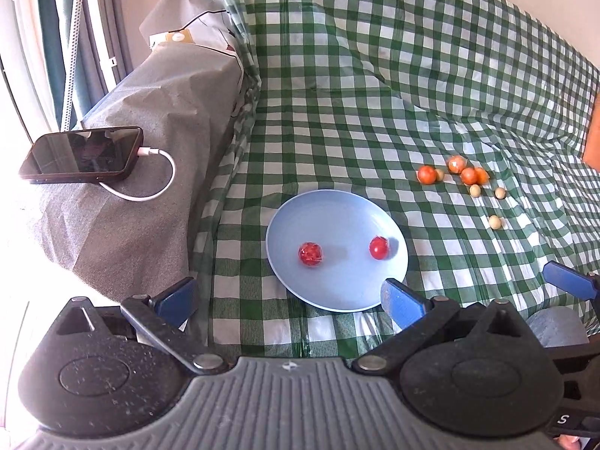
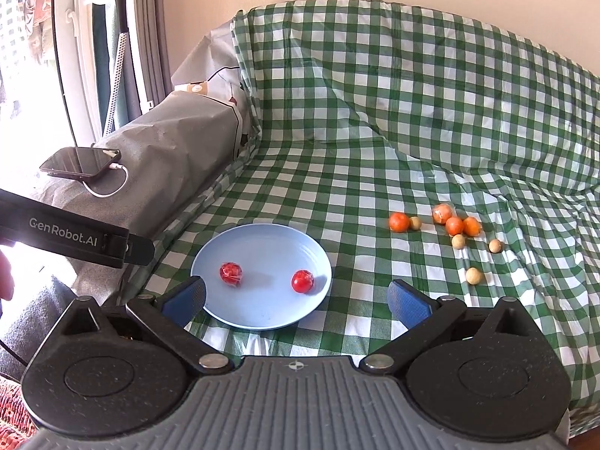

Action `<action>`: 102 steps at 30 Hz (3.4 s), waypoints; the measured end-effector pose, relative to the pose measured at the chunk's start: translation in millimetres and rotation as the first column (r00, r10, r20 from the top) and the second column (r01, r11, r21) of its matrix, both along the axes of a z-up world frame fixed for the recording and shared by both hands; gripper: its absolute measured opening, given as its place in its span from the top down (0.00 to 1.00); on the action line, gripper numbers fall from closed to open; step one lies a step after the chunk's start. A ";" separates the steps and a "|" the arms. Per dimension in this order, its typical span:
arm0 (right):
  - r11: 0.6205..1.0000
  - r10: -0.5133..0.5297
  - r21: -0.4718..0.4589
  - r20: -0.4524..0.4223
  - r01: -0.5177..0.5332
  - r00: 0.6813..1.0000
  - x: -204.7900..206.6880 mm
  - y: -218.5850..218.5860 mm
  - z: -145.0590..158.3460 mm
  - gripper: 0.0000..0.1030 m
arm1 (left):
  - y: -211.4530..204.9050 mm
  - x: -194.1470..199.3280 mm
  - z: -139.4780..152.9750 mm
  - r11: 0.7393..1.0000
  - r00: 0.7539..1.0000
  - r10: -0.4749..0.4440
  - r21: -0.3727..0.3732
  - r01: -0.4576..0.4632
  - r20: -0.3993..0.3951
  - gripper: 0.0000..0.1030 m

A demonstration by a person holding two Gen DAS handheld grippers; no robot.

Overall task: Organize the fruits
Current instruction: 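Withdraw both tools from the plate, then grasp a tan round fruit with the right tool while the left grasps another, then carry the tan fruits over the blue plate with both tools and release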

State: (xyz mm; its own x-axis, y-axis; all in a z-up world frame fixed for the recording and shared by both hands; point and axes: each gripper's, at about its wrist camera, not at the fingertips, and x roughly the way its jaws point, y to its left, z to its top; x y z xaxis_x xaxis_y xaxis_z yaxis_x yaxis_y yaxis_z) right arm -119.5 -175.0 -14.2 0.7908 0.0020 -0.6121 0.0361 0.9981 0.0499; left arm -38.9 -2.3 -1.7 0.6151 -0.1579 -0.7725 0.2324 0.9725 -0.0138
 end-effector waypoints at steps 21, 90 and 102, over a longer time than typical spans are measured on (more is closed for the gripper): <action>0.977 -0.205 0.059 0.007 0.204 0.979 11.8 -63.1 -14.7 0.01 | -78.7 57.5 -6.3 0.990 0.996 -0.092 0.102 0.093 -0.019 0.00; 0.991 0.021 0.133 -0.063 -0.013 0.998 19.6 -29.6 -0.8 0.71 | -21.5 27.5 -0.5 0.984 0.974 -0.175 -0.008 0.176 -0.146 0.73; 0.998 0.027 0.058 -0.046 -0.024 0.999 10.4 -2.7 10.9 0.71 | -1.0 23.7 8.7 0.987 0.983 -0.154 -0.069 0.148 -0.100 0.73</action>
